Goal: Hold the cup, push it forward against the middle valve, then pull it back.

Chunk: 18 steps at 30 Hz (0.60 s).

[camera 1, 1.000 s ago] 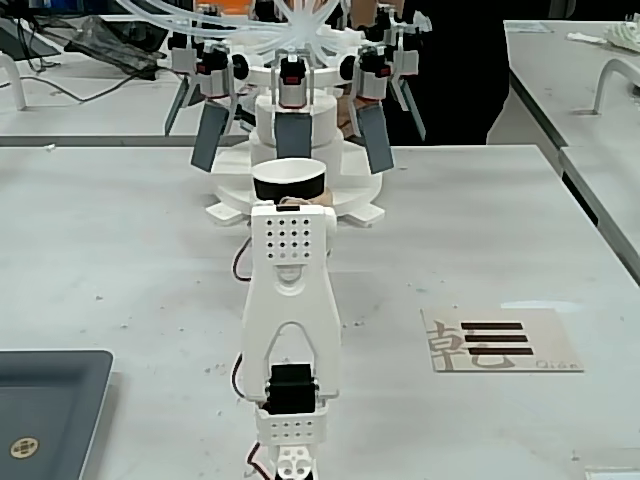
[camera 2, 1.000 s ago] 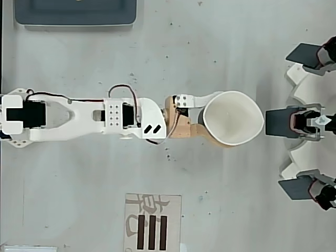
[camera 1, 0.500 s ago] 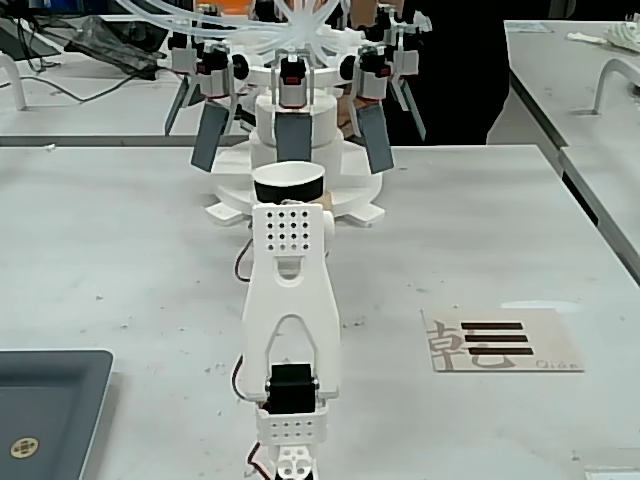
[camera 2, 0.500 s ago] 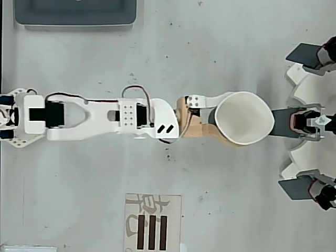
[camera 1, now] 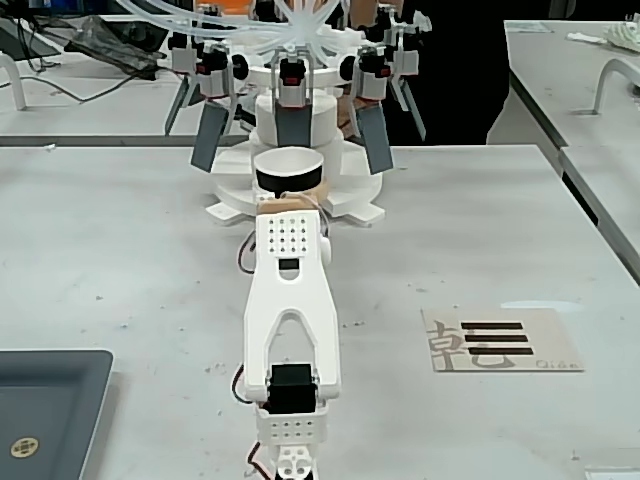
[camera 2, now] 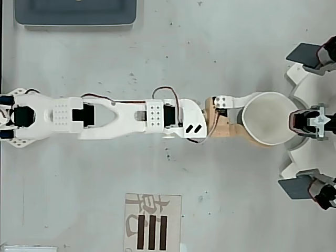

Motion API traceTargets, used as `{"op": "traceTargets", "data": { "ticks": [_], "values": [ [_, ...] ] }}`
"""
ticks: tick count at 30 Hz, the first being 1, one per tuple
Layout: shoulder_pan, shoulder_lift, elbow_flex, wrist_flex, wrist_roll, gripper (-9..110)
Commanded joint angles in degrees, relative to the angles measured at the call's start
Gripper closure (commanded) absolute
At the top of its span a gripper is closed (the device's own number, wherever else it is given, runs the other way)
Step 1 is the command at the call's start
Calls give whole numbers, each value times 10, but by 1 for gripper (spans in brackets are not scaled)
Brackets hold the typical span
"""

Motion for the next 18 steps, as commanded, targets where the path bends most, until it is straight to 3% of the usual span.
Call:
{"op": "traceTargets", "data": {
  "ticks": [1, 7, 18],
  "values": [
    [8, 1, -49, 23, 5, 98],
    [7, 49, 3, 22, 2, 98],
    [6, 344, 417, -114, -4, 98]
  ]
}}
